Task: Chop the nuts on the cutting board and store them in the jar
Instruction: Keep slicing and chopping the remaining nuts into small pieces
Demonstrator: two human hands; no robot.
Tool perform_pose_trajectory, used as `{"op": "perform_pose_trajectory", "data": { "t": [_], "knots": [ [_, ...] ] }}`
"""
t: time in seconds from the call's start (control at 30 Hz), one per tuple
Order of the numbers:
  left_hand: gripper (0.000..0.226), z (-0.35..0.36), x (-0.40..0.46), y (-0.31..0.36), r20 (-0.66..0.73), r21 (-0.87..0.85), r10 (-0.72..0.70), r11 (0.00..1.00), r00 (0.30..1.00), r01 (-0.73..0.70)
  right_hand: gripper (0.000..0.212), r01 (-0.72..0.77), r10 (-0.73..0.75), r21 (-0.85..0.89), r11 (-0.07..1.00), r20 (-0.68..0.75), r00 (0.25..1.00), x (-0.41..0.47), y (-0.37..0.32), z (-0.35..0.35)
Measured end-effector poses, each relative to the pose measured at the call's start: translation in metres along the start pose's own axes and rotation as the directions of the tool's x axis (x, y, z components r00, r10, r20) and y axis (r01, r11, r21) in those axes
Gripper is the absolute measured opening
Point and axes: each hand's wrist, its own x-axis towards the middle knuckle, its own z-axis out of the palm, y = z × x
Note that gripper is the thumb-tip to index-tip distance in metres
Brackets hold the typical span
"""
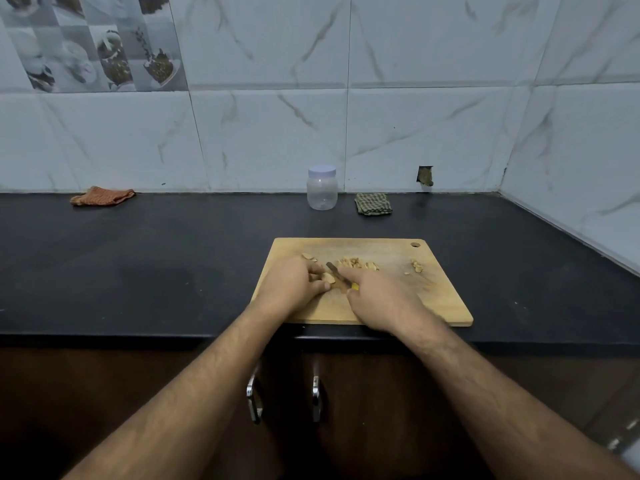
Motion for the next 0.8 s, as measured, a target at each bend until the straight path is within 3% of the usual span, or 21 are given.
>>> {"op": "perform_pose_trajectory", "data": {
  "t": [0.13,0.3,0.8],
  "knots": [
    [0.021,0.012,-0.004,-0.001,-0.095,0.092,0.059,0.995,0.994,-0.050,0.054,0.000,-0.001,-0.029,1.000,-0.015,1.000,0.001,-0.002,0.003],
    [0.020,0.013,-0.007,0.005,-0.163,0.069,-0.029,0.997,0.986,0.040,0.054,-0.007,0.008,-0.022,1.000,0.034,0.999,0.004,-0.003,0.001],
    [0.023,0.009,-0.008,0.011,-0.134,-0.065,-0.184,0.982,0.974,0.176,0.062,-0.049,0.055,-0.049,0.998,0.113,0.992,0.003,-0.005,-0.002]
  ]
}}
